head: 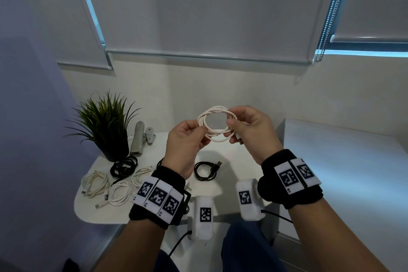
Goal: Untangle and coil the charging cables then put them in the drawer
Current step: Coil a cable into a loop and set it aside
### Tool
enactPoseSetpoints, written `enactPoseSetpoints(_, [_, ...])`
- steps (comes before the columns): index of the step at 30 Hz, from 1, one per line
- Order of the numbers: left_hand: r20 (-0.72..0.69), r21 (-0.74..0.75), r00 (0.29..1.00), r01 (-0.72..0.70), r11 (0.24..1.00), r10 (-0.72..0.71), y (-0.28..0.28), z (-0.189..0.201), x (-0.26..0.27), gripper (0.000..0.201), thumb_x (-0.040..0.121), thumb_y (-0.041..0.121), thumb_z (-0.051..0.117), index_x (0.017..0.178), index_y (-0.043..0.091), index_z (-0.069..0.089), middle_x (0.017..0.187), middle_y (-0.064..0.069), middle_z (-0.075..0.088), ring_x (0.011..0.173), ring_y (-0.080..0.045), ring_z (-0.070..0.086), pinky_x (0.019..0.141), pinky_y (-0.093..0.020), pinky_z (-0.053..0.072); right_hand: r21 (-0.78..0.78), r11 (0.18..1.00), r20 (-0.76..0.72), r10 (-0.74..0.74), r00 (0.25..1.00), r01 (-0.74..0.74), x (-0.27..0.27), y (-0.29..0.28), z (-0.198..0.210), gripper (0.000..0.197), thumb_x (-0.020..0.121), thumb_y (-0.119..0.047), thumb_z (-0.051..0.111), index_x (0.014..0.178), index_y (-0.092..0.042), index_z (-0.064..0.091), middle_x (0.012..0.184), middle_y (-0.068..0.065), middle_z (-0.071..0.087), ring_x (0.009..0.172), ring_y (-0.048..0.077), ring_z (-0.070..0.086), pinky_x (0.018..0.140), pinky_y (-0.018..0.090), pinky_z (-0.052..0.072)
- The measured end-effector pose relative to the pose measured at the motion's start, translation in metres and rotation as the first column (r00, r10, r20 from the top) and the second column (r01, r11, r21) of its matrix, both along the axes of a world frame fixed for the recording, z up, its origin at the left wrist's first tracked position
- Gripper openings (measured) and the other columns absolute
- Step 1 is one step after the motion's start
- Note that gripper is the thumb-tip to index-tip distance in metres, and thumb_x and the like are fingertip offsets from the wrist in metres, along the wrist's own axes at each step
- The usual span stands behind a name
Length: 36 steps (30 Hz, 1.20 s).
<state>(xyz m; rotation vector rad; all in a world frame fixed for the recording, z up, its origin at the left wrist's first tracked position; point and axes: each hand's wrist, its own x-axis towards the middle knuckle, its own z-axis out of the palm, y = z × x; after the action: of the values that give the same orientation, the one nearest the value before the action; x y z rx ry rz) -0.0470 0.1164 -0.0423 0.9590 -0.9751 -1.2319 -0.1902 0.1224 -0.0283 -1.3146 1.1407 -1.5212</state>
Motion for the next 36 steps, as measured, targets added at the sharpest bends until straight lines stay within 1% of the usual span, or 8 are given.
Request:
enactPoseSetpoints(4, [0.005, 0.009, 1.0, -0.029, 1.0, 0.029, -0.0018, 0.0003, 0.0017, 0.008, 0.082, 0.002, 0.068, 0.081, 0.007, 0.061, 0.068, -0.005, 0.066, 0.061, -0.014, 0.058, 0.066, -0.025, 0.051, -0.03, 1.0, -0.002, 0.002, 1.0, -0.002, 0.0009, 0.0013, 0.0023, 0.028, 0.086, 0.01, 0.058, 0.099, -0.014, 0.056, 0.089, 0.012, 0.062, 0.049, 0.012, 0.06, 0.044, 0.019, 0.045])
enactPoseSetpoints(8, [0.014, 0.032, 1.0, -0.024, 0.999, 0.023, -0.0037, 0.0034, 0.0033, 0.01, 0.081, 0.002, 0.068, 0.084, 0.007, 0.06, 0.078, -0.012, 0.066, 0.069, -0.021, 0.059, 0.069, -0.028, 0.053, -0.054, 0.999, 0.0, -0.006, 1.0, 0.006, -0.0006, 0.0015, 0.0018, 0.024, 0.086, 0.01, 0.058, 0.079, -0.013, 0.057, 0.074, 0.012, 0.061, 0.046, 0.011, 0.059, 0.043, 0.016, 0.043])
enactPoseSetpoints(10, [0.016, 0.041, 0.999, -0.037, 0.998, 0.036, -0.0047, 0.0029, 0.0047, 0.01, 0.082, 0.002, 0.068, 0.085, 0.008, 0.059, 0.078, -0.012, 0.066, 0.069, -0.022, 0.059, 0.067, -0.028, 0.053, -0.027, 1.0, -0.069, 0.01, 0.998, -0.012, -0.0022, 0.0011, 0.0017, 0.023, 0.089, 0.005, 0.055, 0.082, -0.015, 0.064, 0.068, 0.011, 0.063, 0.045, 0.009, 0.057, 0.048, 0.016, 0.044])
enactPoseSetpoints(15, [-0.001, 0.037, 1.0, -0.005, 0.999, 0.005, -0.0037, 0.0018, 0.0093, 0.007, 0.084, 0.0, 0.065, 0.087, 0.005, 0.06, 0.078, -0.012, 0.068, 0.067, -0.02, 0.063, 0.068, -0.027, 0.054, 0.055, 0.996, -0.215, 0.085, 0.973, -0.075, -0.0031, -0.0013, -0.0004, 0.031, 0.071, -0.008, 0.08, 0.096, -0.02, 0.066, 0.074, 0.011, 0.064, 0.06, 0.015, 0.058, 0.062, 0.02, 0.049])
enactPoseSetpoints(18, [-0.035, 0.027, 0.998, 0.046, 0.999, -0.045, -0.0016, 0.0005, 0.0095, 0.009, 0.085, -0.003, 0.062, 0.087, 0.006, 0.061, 0.077, -0.01, 0.07, 0.067, -0.017, 0.066, 0.07, -0.026, 0.055, 0.056, 0.998, -0.222, 0.022, 0.975, -0.01, -0.0036, -0.003, 0.0022, 0.019, 0.077, -0.008, 0.076, 0.09, -0.017, 0.067, 0.067, 0.006, 0.065, 0.05, 0.007, 0.057, 0.052, 0.013, 0.042])
enactPoseSetpoints(22, [-0.096, 0.023, 0.991, 0.095, 0.995, -0.093, 0.0011, -0.0017, 0.0074, 0.013, 0.085, -0.005, 0.06, 0.096, 0.003, 0.06, 0.079, -0.011, 0.071, 0.07, -0.017, 0.067, 0.072, -0.026, 0.056, 0.071, 0.997, -0.123, -0.014, 0.992, 0.023, -0.0024, -0.005, 0.004, 0.009, 0.086, -0.004, 0.065, 0.081, -0.012, 0.067, 0.061, 0.004, 0.063, 0.047, 0.008, 0.055, 0.047, 0.016, 0.04])
enactPoseSetpoints(28, [-0.078, 0.037, 0.996, 0.04, 0.999, -0.037, 0.0037, -0.0049, 0.0012, 0.017, 0.085, -0.007, 0.059, 0.101, 0.0, 0.057, 0.077, -0.015, 0.069, 0.069, -0.023, 0.065, 0.077, -0.035, 0.053, 0.091, 0.995, -0.082, 0.037, 0.996, -0.03, -0.001, -0.0044, 0.0031, 0.014, 0.077, 0.002, 0.073, 0.081, -0.01, 0.066, 0.069, 0.013, 0.061, 0.048, 0.012, 0.055, 0.045, 0.016, 0.039])
enactPoseSetpoints(36, [-0.077, 0.021, 0.997, 0.022, 1.0, -0.02, 0.0049, -0.0017, 0.005, 0.027, 0.084, -0.012, 0.055, 0.097, 0.011, 0.05, 0.071, -0.015, 0.066, 0.058, -0.021, 0.059, 0.067, -0.033, 0.05, 0.09, 0.996, -0.12, -0.004, 0.993, 0.015, -0.0003, -0.0039, 0.0031, 0.013, 0.071, 0.0, 0.078, 0.076, -0.006, 0.067, 0.063, 0.01, 0.065, 0.048, 0.011, 0.055, 0.045, 0.02, 0.04])
